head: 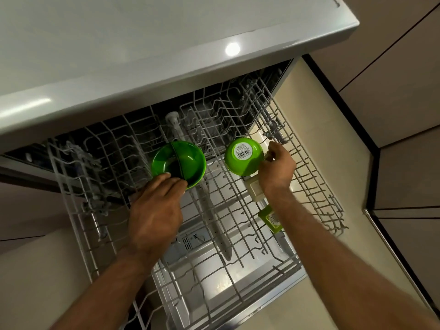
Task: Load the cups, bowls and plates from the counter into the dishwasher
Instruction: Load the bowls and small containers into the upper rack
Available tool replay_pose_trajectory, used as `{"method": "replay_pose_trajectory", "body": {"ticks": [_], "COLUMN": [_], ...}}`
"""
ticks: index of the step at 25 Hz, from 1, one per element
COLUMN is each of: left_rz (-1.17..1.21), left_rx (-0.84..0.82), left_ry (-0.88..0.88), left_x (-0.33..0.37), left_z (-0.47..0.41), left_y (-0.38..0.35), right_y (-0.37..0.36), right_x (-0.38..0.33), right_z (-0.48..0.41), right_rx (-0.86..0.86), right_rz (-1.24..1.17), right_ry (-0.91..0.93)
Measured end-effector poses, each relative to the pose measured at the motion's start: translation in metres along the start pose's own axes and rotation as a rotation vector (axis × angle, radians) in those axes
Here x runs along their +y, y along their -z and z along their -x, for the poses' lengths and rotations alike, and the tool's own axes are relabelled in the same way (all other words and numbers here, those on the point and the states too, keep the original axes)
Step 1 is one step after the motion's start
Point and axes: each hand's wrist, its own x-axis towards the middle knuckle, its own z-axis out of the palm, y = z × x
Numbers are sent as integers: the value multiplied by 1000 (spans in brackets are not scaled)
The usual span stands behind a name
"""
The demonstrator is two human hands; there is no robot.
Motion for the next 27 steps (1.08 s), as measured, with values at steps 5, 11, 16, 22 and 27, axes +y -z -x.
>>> {"method": "replay_pose_trajectory", "body": {"ticks": [5, 11, 16, 22, 27], "left_rz": [-7, 38, 74, 170, 234], "left_rx": [-72, -79, -108, -56, -52], "left_ry": [15, -1, -14, 120, 172], "left_x": [4, 6, 4, 10, 4], "left_z": [-5, -20, -25, -35, -32], "left_y": [2, 1, -8, -3, -5], "right_y": [1, -27, -27, -24, -33], "right_x": [-12, -8, -10, -25, -54], "right_z": [46, 66, 51, 38, -3], "right_rx": [-73, -327, -258, -236, -373], "right_rz": [82, 120, 167, -20, -714], "right_ry": [617, 1178, 1292, 984, 92]}}
